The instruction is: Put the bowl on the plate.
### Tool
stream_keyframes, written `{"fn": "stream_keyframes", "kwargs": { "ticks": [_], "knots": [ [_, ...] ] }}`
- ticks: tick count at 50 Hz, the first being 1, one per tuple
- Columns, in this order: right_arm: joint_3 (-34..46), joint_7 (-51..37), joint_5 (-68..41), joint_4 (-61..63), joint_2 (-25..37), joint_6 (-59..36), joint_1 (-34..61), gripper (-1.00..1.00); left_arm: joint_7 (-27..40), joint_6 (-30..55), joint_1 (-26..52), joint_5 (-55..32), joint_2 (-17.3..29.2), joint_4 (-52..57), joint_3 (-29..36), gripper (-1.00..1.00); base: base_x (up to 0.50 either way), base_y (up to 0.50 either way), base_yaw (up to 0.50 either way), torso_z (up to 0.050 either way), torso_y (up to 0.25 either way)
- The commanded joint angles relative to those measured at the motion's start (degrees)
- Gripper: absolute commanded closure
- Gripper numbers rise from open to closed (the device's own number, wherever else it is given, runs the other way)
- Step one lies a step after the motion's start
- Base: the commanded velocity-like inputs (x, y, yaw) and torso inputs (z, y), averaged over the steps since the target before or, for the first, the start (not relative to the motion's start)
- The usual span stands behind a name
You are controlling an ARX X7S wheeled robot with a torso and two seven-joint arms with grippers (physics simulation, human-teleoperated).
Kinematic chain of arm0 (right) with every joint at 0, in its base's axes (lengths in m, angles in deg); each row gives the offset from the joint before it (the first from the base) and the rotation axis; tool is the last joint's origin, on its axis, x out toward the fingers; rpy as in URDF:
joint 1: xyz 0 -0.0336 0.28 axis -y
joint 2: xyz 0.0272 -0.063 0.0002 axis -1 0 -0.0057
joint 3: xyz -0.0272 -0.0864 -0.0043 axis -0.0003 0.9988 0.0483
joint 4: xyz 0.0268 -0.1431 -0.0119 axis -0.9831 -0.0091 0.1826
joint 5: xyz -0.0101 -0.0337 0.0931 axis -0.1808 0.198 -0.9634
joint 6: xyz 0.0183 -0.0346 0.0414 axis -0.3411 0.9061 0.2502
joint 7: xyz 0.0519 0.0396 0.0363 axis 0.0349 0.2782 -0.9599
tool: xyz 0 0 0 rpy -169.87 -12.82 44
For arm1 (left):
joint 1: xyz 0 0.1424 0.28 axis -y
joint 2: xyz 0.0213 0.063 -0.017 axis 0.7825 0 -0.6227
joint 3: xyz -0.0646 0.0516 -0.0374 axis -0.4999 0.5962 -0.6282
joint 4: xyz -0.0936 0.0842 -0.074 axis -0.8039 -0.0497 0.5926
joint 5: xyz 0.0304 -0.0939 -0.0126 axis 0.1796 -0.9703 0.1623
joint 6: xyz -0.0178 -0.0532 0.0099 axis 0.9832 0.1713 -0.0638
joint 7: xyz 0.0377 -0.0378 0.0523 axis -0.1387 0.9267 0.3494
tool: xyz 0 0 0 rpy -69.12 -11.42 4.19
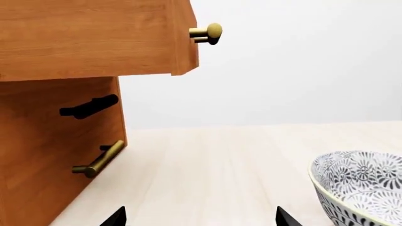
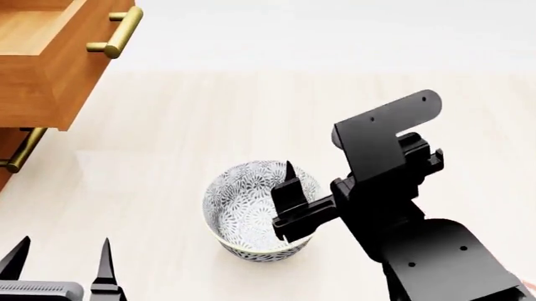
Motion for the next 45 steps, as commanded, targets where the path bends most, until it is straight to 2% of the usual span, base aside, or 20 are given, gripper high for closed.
{"fn": "stream_keyframes", "kwargs": {
  "ticks": [1,9,21,33,45],
  "knots": [
    [6.2,7.3,-2.0,-6.2,0.4,-3.4,9.7,-1.0,0.4,0.5,-0.2,-0.2,0.4,1.1,0.3,-1.0,0.0,0.0,0.0,0.0,0.0],
    [12.7,13.7,-1.3,-12.4,0.5,-0.3,14.0,-1.0,0.7,0.4,-0.2,-0.3,0.6,1.2,0.4,-1.0,0.0,0.0,0.0,0.0,0.0],
    [16.8,17.6,0.3,-22.0,-1.1,2.2,19.1,-1.0,1.0,0.4,-0.3,-0.5,0.8,1.6,0.7,-1.0,0.0,0.0,0.0,0.0,0.0],
    [23.7,19.8,3.9,-32.0,-4.3,5.3,22.3,-1.0,1.2,0.1,-0.2,-0.7,1.0,1.2,0.9,-1.0,0.0,0.0,0.0,0.0,0.0],
    [27.3,21.2,5.0,-35.5,-6.2,5.8,22.6,-1.0,1.5,-0.3,-0.3,-0.8,1.2,0.7,1.2,-1.0,0.0,0.0,0.0,0.0,0.0]
  ]
}}
